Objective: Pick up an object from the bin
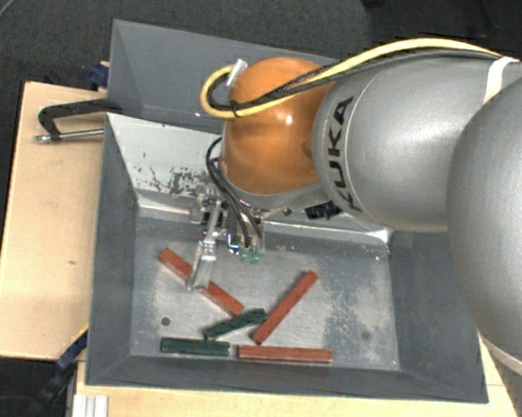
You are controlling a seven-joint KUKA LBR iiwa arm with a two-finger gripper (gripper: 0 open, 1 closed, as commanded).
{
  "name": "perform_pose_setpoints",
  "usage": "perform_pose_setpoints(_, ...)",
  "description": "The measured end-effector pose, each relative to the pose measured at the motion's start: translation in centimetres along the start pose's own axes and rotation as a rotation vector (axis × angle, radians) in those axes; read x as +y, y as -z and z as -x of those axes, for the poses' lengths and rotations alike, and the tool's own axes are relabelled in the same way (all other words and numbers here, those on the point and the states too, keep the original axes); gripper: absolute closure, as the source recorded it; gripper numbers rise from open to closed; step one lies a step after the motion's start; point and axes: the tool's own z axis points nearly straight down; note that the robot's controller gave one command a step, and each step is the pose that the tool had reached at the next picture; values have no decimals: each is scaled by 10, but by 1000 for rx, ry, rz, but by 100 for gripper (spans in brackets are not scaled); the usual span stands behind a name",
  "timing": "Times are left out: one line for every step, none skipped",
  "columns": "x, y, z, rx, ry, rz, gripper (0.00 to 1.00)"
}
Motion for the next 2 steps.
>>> perform_pose_setpoints(-45,-110,7,6,-22,-3,0)
perform_pose_setpoints(-44,-107,8,0,-20,0,100)
